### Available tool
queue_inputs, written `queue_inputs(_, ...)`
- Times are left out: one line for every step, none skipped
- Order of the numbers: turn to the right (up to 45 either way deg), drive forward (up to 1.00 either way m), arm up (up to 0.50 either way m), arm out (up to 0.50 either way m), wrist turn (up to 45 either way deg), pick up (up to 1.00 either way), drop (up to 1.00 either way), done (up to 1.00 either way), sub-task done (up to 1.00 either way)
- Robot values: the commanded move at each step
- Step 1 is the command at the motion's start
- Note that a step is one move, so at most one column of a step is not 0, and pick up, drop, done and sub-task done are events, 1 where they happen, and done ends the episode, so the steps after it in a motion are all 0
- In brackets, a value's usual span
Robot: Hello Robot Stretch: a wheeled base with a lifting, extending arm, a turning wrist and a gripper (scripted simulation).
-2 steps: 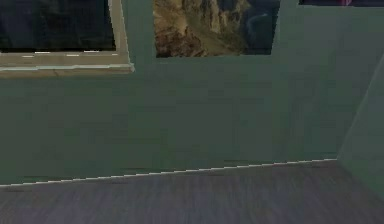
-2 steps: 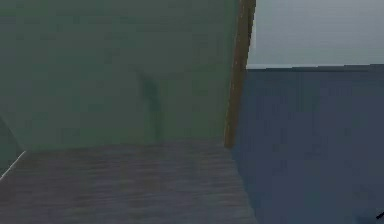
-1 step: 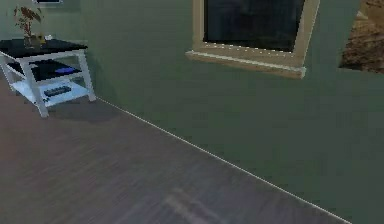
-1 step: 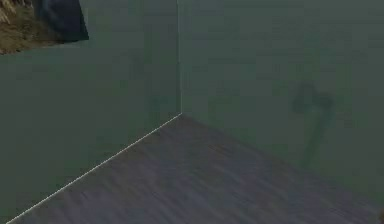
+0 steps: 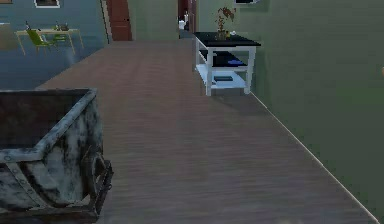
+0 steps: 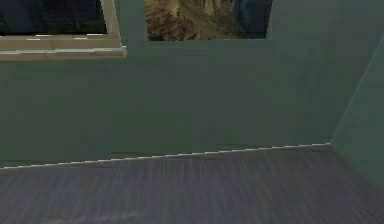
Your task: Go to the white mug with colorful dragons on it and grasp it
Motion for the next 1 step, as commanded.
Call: queue_inputs(-3.0, 0.00, 0.00, 0.00, 0.0, 0.00, 0.00, 0.00, 0.00)
